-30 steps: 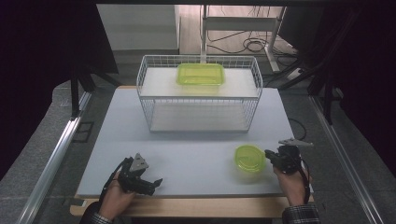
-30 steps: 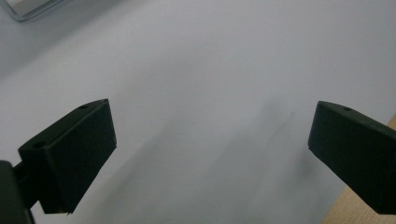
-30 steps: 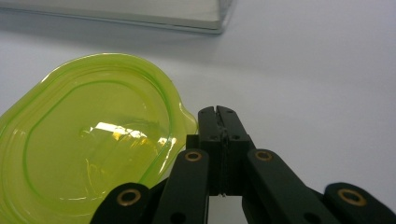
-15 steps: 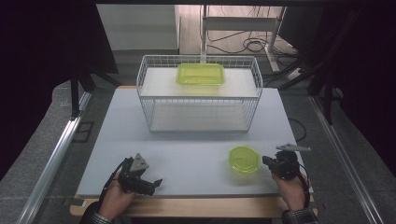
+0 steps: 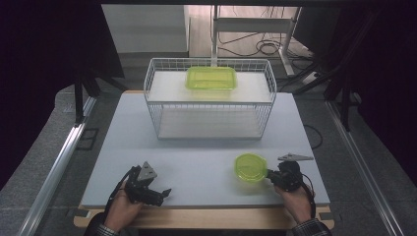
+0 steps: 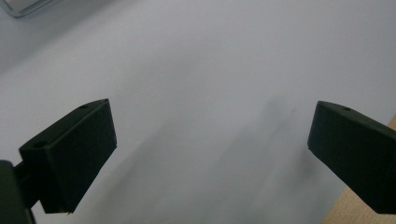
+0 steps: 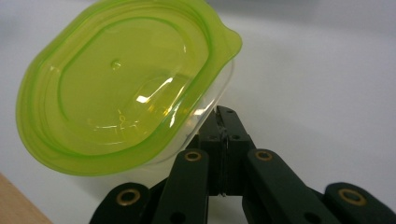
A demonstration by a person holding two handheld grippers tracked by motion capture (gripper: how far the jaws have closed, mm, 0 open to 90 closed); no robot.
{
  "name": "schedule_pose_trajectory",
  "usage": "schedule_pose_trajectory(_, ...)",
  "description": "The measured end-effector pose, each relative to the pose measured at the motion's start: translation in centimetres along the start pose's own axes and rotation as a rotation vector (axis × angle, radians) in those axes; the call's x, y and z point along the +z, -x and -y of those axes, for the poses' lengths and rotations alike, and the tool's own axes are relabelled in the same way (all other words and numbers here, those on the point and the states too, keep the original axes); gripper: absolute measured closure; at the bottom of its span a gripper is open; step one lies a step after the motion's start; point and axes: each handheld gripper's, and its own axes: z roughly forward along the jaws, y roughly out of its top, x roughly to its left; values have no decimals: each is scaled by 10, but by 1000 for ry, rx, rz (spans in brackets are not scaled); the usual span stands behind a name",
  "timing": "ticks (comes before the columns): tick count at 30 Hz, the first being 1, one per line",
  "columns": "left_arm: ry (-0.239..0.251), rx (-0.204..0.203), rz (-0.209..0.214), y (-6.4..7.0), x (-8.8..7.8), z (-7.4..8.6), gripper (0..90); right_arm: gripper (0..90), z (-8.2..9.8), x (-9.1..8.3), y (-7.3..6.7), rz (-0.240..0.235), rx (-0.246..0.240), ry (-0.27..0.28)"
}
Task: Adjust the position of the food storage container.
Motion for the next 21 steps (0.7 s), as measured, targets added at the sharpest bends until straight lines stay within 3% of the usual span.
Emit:
schedule_pose_trajectory(5,-4,2,1,0,0,0,8,888,-6,13,-9,-68,-11,2)
schedule_pose_trajectory(14,-6,2,-1,1,1,0,9,886,-15,33,-28,-128,-96,-15)
schedule_pose_trajectory(21,-14,10,-1,1,2,0,10,885,-22,46,-40,-166,-109,-28)
